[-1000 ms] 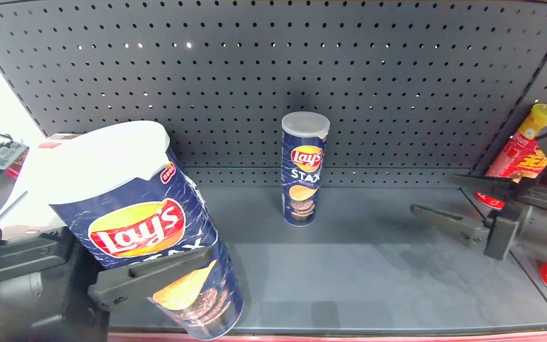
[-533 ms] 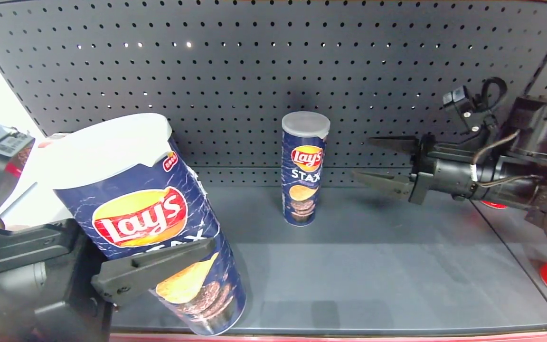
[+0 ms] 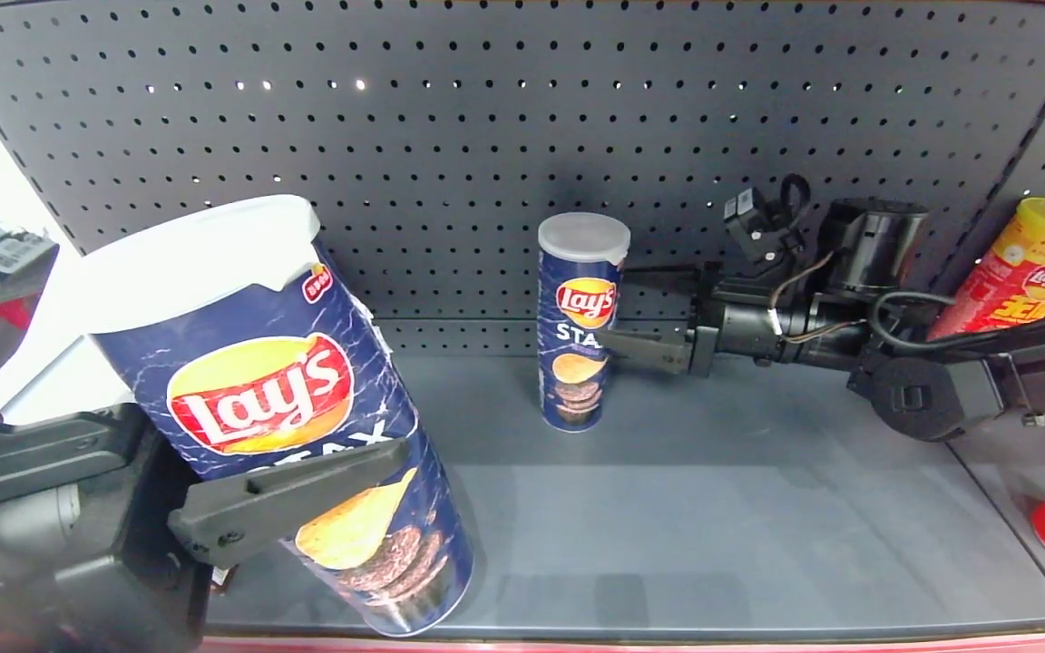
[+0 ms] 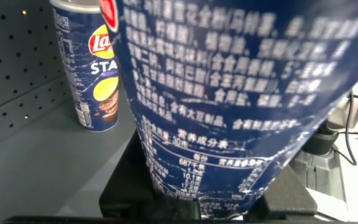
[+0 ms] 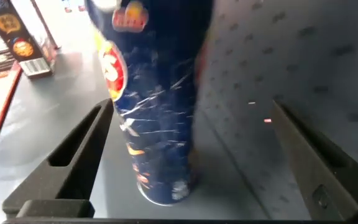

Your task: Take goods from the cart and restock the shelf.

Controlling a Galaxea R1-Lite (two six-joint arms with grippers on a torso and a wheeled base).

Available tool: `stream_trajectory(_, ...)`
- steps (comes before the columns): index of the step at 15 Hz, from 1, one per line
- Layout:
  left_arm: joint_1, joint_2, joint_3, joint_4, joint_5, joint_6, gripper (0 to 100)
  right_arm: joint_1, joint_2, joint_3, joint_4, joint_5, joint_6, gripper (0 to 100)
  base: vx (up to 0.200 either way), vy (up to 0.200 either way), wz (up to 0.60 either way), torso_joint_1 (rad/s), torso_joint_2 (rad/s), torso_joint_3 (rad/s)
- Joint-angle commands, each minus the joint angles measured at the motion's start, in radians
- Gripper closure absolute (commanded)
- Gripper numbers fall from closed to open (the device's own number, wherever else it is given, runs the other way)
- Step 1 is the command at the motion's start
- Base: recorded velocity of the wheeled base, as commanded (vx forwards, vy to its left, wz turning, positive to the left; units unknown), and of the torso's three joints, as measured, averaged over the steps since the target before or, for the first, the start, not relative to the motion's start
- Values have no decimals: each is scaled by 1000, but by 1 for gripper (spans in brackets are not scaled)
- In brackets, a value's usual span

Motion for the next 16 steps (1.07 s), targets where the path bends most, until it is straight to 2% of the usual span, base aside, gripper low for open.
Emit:
stream_trajectory(1, -1, 3, 0, 0, 0, 0, 100, 17, 21, 0, 0, 0, -1, 0, 0, 0, 0, 0, 0, 0)
stream_trajectory(8, 1, 9, 8, -1, 0, 0, 100, 54, 114, -16, -18, 0, -6, 0, 0, 0, 0, 0, 0, 0)
stream_trajectory(13, 6, 9, 15, 0, 0, 0, 100, 67, 169, -83, -18, 2, -4, 0, 0, 0, 0, 0, 0, 0)
stream_trajectory(15, 7, 6, 17, 0, 2, 0, 100, 70, 192, -115, -33, 78, -1, 0, 0, 0, 0, 0, 0, 0)
stream_trajectory(16, 7, 4, 18, 0, 2, 0, 100, 71, 192, -118, -29, 75, 2, 100, 0, 0, 0, 0, 0, 0)
